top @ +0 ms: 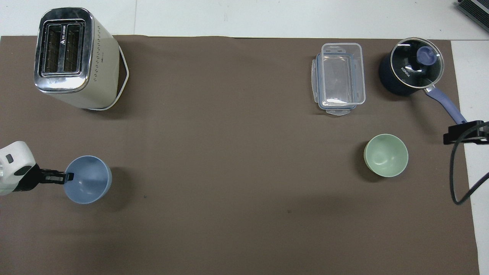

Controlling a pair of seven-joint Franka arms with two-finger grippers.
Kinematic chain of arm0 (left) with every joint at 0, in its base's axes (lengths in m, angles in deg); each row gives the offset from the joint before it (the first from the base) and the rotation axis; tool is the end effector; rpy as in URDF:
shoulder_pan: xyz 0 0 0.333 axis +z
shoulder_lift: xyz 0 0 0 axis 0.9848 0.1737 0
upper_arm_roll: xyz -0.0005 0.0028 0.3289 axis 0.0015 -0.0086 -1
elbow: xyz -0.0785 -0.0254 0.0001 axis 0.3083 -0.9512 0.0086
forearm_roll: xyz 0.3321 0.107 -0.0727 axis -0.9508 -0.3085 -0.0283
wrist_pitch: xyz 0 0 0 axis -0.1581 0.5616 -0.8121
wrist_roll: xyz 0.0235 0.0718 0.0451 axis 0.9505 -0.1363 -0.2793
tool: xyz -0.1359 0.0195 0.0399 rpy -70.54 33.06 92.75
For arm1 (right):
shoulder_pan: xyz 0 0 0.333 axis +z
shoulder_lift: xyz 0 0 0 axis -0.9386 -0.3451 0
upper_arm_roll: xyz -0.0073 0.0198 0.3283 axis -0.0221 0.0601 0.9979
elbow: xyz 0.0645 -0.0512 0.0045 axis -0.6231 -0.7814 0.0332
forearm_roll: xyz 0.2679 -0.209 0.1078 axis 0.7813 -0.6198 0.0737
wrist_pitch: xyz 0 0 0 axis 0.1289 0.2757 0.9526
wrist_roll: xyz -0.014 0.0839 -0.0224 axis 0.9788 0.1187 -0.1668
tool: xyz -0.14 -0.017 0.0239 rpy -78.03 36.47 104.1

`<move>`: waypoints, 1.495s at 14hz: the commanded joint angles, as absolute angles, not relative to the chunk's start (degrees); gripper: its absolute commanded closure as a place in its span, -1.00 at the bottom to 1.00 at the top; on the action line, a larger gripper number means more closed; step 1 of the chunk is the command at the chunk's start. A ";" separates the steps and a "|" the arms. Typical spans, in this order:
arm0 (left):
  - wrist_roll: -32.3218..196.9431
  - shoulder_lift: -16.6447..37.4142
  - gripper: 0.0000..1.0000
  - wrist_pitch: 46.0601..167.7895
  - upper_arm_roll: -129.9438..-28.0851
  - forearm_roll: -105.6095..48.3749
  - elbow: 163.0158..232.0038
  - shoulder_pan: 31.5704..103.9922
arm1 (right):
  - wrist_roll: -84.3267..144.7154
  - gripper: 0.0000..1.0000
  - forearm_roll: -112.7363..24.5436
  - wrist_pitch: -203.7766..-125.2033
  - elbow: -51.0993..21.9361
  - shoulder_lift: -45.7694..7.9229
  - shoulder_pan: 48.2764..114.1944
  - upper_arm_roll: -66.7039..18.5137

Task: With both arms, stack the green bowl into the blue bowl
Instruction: 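Slide the blue bowl with the left gripper toward the table center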

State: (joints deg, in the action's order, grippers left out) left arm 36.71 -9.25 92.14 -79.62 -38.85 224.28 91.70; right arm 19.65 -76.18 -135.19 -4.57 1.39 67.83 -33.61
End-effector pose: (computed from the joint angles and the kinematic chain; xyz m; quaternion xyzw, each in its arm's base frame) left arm 0.4340 0.0521 0.3876 0.9887 -0.1059 0.0131 0.1054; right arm 0.4825 -0.0409 0.6162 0.9982 -0.0593 -0.0043 0.0112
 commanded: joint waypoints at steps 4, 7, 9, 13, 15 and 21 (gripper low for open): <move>59.44 -11.98 1.00 94.56 -79.84 -38.29 224.89 71.25 | 20.35 -1.00 -75.65 -136.54 -6.54 2.57 67.17 -33.58; 72.27 -9.71 1.00 100.61 -79.84 -38.46 224.72 60.44 | 20.35 -1.00 -75.65 -136.63 -6.54 2.57 67.17 -33.58; 81.76 -6.20 1.00 105.19 -79.84 -38.90 223.24 53.23 | 20.35 -1.00 -75.65 -136.63 -6.54 2.66 67.17 -33.58; 95.92 0.22 1.00 106.79 -79.84 -42.49 217.61 44.51 | 20.35 -1.00 -75.65 -136.54 -6.54 2.57 67.17 -33.58; 102.00 4.00 1.00 108.11 -79.84 -44.78 214.62 41.43 | 20.26 -1.00 -75.65 -136.63 -6.54 2.66 67.17 -33.58; 105.10 9.02 1.00 110.05 -79.76 -44.79 211.71 38.25 | 20.26 -1.00 -75.65 -136.54 -6.54 2.66 67.17 -33.58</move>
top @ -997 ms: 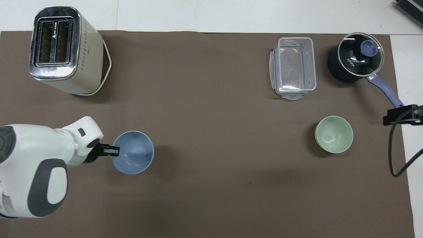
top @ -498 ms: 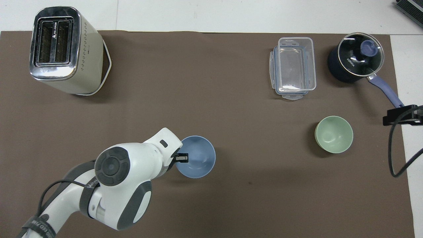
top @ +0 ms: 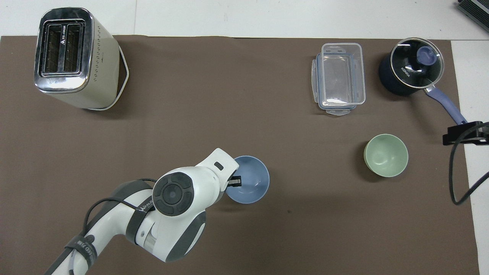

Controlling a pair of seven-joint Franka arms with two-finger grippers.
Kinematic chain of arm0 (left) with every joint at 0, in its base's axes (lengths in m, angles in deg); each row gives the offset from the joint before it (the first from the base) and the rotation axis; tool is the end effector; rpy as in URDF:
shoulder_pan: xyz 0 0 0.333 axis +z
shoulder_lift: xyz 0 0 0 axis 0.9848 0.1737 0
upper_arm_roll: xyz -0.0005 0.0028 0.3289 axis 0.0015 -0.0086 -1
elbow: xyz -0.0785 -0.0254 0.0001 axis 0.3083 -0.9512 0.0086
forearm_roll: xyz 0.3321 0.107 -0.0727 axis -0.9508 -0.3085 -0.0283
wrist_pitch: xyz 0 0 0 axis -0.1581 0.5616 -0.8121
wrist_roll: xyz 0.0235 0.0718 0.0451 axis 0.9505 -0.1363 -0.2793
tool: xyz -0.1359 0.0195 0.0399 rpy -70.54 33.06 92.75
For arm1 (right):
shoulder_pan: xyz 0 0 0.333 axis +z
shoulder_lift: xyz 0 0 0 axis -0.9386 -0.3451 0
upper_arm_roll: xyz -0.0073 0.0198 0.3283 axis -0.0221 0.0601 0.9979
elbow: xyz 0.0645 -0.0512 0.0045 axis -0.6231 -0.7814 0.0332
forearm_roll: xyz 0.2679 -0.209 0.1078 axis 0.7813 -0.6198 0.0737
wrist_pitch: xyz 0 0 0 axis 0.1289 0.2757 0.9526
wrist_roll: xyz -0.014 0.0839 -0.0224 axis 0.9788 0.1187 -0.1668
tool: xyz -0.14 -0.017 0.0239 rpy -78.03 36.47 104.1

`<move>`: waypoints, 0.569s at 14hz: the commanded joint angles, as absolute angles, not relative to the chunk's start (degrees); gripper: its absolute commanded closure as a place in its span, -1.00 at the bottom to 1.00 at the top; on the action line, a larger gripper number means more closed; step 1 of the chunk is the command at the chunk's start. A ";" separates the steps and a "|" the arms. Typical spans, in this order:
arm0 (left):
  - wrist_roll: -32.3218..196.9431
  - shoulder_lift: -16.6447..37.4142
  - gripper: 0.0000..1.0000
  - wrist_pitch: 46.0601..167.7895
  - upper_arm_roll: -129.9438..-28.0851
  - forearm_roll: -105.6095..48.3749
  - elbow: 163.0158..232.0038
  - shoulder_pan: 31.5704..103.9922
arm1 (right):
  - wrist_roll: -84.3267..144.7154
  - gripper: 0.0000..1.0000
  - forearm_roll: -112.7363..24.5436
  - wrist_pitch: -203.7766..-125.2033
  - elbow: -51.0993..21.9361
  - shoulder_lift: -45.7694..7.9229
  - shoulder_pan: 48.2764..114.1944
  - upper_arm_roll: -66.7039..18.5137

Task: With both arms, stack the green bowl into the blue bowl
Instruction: 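Slide the blue bowl with the left gripper toward the table center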

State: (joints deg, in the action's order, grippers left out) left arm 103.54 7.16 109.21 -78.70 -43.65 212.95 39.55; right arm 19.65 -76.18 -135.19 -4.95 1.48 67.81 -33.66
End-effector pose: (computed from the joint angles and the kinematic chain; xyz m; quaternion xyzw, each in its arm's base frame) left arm 0.3910 -0.3800 0.3568 0.9946 0.0026 0.0194 0.1018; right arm 0.4817 -0.0415 0.6141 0.9981 -0.0598 -0.0069 0.0111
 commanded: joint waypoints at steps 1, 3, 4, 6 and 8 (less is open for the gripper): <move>105.10 9.46 1.00 110.13 -79.76 -44.79 211.62 37.38 | 20.35 -1.00 -75.65 -136.63 -6.54 2.66 67.17 -33.58; 105.45 9.82 1.00 110.31 -79.67 -44.70 211.45 37.28 | 20.35 -1.00 -75.65 -136.63 -6.89 2.66 67.17 -33.67; 105.97 10.16 0.85 110.31 -79.67 -44.70 211.53 37.11 | 20.35 -1.00 -75.65 -136.63 -6.89 2.66 67.17 -33.67; 105.80 10.17 0.29 110.22 -79.76 -44.70 211.45 37.19 | 20.09 -1.00 -75.65 -136.72 -6.98 2.57 67.17 -33.67; 105.37 10.17 -0.53 109.96 -79.76 -44.79 211.45 37.46 | 20.00 -1.00 -75.65 -137.24 -8.20 2.57 67.09 -33.67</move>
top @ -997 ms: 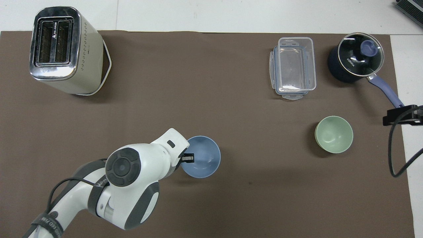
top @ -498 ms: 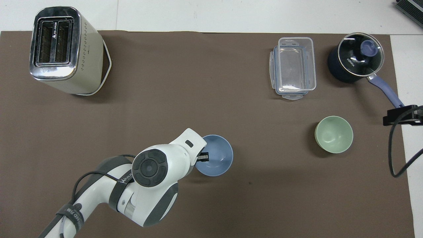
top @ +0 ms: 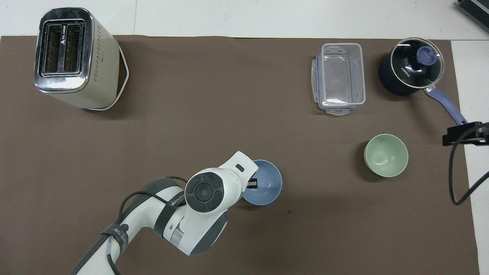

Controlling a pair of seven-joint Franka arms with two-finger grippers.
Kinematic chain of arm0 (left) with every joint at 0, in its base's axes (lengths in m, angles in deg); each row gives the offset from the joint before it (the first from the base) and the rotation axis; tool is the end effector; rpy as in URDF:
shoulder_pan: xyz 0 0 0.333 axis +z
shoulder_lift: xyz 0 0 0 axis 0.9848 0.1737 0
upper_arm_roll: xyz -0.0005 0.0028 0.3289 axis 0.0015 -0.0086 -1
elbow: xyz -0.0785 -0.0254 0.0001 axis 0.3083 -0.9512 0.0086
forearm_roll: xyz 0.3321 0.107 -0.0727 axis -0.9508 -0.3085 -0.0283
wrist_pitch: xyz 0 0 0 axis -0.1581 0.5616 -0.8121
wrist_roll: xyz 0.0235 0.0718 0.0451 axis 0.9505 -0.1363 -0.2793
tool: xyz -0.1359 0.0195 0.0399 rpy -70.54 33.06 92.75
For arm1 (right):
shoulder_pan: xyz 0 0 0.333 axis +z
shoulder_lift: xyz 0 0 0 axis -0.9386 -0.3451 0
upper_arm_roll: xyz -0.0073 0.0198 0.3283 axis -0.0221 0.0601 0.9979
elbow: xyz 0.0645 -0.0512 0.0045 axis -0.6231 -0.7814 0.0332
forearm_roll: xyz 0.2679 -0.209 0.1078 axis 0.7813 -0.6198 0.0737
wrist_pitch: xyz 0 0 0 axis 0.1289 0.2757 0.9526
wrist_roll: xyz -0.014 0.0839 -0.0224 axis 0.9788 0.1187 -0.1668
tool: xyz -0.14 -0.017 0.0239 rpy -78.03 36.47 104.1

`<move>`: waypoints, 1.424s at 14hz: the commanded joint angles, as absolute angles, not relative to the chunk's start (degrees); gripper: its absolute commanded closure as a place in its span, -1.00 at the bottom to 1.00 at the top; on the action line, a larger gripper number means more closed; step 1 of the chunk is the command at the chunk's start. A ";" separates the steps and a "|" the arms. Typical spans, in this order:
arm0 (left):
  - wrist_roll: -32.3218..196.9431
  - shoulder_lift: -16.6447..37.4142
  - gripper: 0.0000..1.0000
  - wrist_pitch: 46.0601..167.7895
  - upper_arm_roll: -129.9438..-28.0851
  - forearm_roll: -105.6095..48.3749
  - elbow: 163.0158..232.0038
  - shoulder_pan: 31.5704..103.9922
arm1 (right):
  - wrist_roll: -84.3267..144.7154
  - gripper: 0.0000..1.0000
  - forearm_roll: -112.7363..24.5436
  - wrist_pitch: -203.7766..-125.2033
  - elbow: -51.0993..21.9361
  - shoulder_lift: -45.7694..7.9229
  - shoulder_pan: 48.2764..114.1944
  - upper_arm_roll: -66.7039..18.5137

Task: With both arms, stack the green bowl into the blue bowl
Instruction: 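Slide the blue bowl with the left gripper toward the table center, then withdraw the left gripper while the right gripper grasps the green bowl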

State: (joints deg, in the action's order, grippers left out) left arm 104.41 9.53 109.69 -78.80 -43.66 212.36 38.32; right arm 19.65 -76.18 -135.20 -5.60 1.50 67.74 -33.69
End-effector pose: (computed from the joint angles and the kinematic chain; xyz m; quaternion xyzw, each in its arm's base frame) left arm 0.3870 -0.3908 0.3394 0.9955 0.0016 0.0093 0.0945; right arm 0.4809 -0.0423 0.6094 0.9980 -0.0606 -0.0123 0.0109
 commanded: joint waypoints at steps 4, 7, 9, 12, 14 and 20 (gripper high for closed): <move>102.56 5.53 -1.00 106.28 -80.63 -47.33 211.45 39.38 | 20.70 -1.00 -75.65 -145.66 -15.31 2.05 64.19 -33.76; 94.06 -1.67 -1.00 97.68 -80.55 -50.94 211.53 46.83 | 22.62 -1.00 -75.65 -152.69 -20.59 -0.15 64.19 -33.67; 86.24 -5.55 -1.00 94.42 -80.64 -51.03 211.45 51.94 | 26.48 -1.00 -74.96 -157.78 -23.58 -2.34 64.10 -33.67; 73.68 -7.94 -1.00 86.62 -80.55 -51.90 205.51 61.51 | 31.50 -1.00 -72.67 -166.83 -29.02 -5.34 63.13 -33.67; 65.85 -7.15 -1.00 78.27 -80.55 -51.91 197.60 67.49 | 35.44 -1.00 -72.58 -169.84 -31.49 -7.08 62.78 -33.67; 56.23 -0.67 -1.00 60.69 -80.81 -51.82 174.84 77.45 | 43.90 -1.00 -68.63 -179.25 -38.09 -9.21 59.44 -33.67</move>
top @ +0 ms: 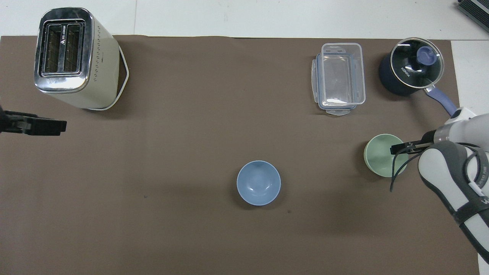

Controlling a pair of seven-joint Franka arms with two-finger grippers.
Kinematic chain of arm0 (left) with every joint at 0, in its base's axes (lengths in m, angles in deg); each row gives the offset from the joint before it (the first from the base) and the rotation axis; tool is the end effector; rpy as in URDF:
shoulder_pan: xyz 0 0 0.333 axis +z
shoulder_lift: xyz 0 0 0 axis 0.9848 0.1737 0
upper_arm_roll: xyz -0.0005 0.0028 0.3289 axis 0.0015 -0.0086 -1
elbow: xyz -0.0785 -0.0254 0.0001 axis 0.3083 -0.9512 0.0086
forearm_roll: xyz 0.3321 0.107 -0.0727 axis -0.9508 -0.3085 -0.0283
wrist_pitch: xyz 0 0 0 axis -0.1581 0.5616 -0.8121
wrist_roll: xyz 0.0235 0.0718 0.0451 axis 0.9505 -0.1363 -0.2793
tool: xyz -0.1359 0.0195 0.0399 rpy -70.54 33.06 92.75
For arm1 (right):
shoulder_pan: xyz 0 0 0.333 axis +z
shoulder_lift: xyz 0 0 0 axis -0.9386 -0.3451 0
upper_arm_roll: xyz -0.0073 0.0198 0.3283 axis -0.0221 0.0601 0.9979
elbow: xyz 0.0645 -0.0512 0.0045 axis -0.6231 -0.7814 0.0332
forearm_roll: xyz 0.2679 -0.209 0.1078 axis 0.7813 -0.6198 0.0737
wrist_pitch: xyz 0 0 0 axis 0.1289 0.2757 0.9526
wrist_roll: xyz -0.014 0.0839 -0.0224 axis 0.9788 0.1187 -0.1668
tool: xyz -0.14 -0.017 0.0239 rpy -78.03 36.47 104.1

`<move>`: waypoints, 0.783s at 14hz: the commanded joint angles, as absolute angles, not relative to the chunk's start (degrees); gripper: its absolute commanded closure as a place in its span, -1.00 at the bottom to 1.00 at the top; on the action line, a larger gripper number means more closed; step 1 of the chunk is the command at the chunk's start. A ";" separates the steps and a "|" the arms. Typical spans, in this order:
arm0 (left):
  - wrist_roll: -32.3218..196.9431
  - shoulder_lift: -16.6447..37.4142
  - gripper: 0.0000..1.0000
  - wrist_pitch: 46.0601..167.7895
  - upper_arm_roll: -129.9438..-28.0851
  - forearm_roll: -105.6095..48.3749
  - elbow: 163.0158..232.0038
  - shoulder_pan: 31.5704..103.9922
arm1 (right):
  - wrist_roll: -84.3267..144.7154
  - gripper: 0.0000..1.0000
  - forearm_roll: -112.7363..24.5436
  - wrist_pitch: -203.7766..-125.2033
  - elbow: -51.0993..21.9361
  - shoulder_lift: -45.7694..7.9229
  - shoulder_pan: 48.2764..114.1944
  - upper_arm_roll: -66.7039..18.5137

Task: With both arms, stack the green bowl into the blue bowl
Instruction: 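Withdraw the left gripper while the right gripper grasps the green bowl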

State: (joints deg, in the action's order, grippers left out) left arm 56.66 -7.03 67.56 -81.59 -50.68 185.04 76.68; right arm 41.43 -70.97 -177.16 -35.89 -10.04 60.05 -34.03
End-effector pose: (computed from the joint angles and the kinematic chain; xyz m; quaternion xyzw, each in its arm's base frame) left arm 0.4936 -0.0400 0.6314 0.9889 -0.1193 0.0862 0.0223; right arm 0.5071 -0.1086 0.3398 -0.9990 -0.0385 0.0044 0.0241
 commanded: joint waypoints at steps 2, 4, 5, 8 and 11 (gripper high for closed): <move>56.23 2.43 -1.00 56.45 -80.81 -51.91 168.66 77.80 | 44.08 -1.00 -68.45 -180.39 -38.71 -10.34 59.27 -33.67; 56.14 1.82 -1.00 56.17 -80.90 -52.00 168.73 77.71 | 44.08 -1.00 -68.45 -181.62 -38.97 -11.05 59.18 -33.67; 56.14 1.21 -1.00 55.65 -80.81 -51.91 170.04 77.71 | 44.08 -1.00 -68.36 -181.63 -39.06 -10.97 59.18 -33.67; 56.32 0.50 -1.00 53.02 -80.99 -52.00 170.75 77.71 | 45.40 0.78 -68.36 -181.45 -38.62 -11.32 59.18 -33.67; 56.32 0.59 -1.00 51.77 -80.99 -53.57 170.67 77.71 | 45.40 1.00 -68.27 -181.01 -38.01 -11.32 59.09 -33.58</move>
State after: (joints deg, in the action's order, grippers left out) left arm 56.57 0.82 53.60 -81.36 -51.56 171.29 77.27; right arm 43.12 -69.61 -180.39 -38.30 -11.25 59.86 -34.02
